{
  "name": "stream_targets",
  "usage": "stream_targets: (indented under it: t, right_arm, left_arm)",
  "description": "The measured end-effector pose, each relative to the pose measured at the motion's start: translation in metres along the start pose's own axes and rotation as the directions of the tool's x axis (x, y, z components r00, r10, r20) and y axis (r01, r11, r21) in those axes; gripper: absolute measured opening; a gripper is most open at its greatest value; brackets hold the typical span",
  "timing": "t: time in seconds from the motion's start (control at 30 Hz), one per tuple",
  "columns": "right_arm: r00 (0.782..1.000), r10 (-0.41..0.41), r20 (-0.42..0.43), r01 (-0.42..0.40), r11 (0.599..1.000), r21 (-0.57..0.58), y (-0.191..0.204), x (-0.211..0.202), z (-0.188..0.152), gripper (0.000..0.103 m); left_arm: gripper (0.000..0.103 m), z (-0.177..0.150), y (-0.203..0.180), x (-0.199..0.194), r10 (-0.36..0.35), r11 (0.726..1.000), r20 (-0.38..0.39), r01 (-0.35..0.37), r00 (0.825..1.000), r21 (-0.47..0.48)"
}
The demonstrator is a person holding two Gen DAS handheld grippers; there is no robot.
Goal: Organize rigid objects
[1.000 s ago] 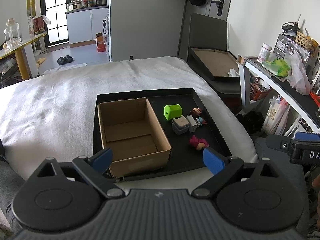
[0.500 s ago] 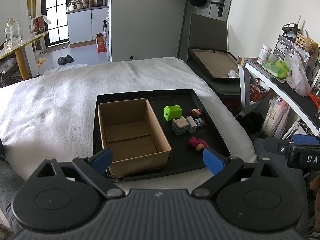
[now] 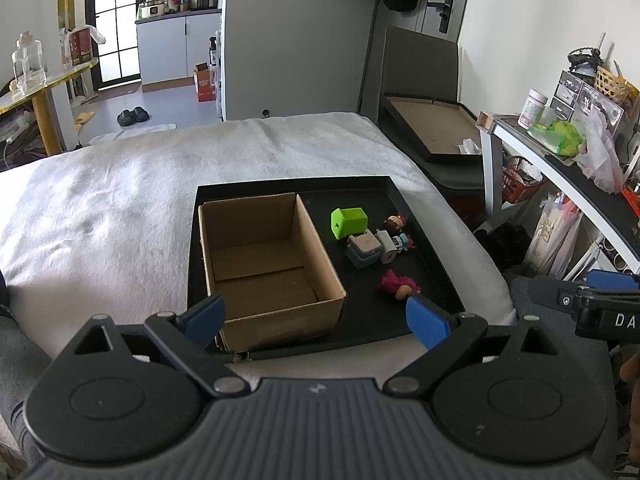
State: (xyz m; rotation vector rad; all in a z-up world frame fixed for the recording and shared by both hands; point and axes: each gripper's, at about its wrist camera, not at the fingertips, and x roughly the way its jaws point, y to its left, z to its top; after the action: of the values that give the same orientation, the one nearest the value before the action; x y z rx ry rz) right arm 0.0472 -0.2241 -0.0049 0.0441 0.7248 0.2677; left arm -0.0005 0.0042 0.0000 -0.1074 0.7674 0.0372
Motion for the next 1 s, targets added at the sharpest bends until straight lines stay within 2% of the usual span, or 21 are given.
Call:
stream_targets:
  t: [1.0]
  right_arm:
    - [1.000,-0.014,-0.002,0.014,1.000,-0.014,-0.0024,0.0047,0.0013,0.103]
  left_arm:
    - [0.096,0.0010,0.0029,0.0040,0.005,1.000,0.008,-0.005,1.000,-0.016]
